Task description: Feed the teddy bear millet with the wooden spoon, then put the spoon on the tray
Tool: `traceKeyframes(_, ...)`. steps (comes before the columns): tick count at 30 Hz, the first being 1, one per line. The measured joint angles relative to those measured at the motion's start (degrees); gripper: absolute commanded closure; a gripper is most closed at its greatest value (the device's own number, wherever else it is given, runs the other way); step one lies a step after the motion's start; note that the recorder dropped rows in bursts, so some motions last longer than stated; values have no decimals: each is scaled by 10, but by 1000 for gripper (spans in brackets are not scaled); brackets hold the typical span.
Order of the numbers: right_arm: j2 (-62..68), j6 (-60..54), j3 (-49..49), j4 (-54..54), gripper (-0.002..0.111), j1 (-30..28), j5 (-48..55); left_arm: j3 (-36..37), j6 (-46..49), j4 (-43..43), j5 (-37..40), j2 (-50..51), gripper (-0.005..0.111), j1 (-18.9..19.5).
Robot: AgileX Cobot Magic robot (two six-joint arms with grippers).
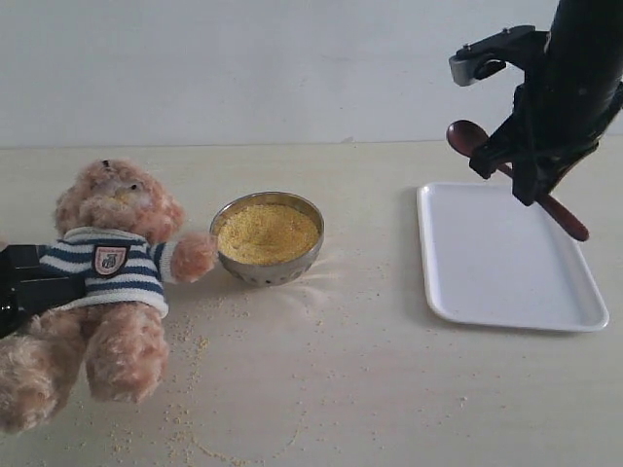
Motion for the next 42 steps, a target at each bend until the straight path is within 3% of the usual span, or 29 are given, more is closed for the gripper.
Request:
traceKeyframes(9, 0, -39, 4, 75, 109, -2, -24, 0, 46, -4, -21, 18, 102, 0)
traceKeyframes(24, 0, -50, 4, 77, 109, -2, -26, -10, 48, -19, -14, 104, 100, 0)
traceKeyframes(28, 0, -50, 4, 80, 109, -2, -26, -10, 48, -19, -13, 104, 78, 0)
traceKeyframes(36, 0, -50, 4, 84, 109, -2, -26, -11, 55, -19, -16, 106, -4, 0)
traceKeyframes(42, 0, -50, 4, 93, 109, -2, -26, -18, 70, -16, -19, 109, -4, 0)
